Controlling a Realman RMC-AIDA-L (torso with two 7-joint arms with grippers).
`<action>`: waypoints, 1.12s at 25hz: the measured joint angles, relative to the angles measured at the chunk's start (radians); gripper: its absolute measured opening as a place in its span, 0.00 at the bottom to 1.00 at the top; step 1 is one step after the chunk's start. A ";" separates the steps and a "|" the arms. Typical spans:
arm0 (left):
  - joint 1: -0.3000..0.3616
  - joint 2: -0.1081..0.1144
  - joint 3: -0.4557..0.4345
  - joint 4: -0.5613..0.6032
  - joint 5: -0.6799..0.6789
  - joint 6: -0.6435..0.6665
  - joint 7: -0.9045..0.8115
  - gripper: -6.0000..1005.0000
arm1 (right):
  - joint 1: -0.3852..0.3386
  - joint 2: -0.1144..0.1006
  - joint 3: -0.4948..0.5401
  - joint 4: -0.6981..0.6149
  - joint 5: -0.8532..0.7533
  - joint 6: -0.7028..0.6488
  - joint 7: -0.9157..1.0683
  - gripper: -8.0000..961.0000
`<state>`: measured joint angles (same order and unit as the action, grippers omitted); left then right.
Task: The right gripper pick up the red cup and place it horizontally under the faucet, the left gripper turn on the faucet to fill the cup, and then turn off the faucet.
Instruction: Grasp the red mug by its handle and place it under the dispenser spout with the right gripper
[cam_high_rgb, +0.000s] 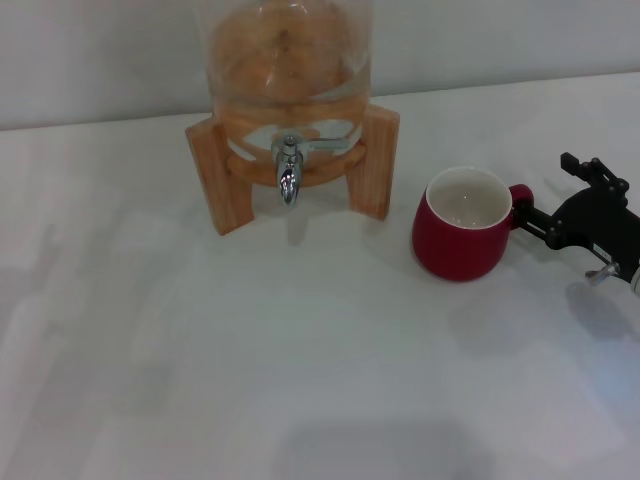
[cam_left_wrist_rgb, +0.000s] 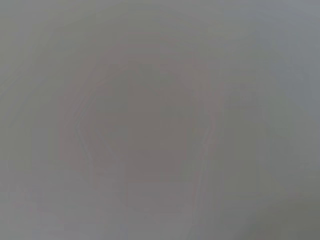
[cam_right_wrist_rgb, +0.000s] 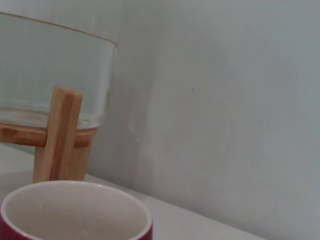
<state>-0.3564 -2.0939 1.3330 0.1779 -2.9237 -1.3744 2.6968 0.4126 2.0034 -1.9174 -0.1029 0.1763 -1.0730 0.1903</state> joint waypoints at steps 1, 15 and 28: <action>0.000 0.000 0.000 0.000 0.000 0.000 0.000 0.82 | 0.000 0.000 0.000 0.000 -0.001 0.000 0.000 0.79; -0.010 0.000 0.011 -0.001 0.000 0.012 0.000 0.82 | 0.003 0.005 -0.011 -0.004 -0.007 0.000 0.000 0.78; -0.010 0.002 0.011 -0.002 0.000 0.012 0.000 0.82 | 0.005 0.005 -0.011 -0.005 -0.008 0.016 0.000 0.69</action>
<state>-0.3666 -2.0923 1.3438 0.1763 -2.9237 -1.3621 2.6968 0.4173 2.0081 -1.9281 -0.1075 0.1685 -1.0566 0.1902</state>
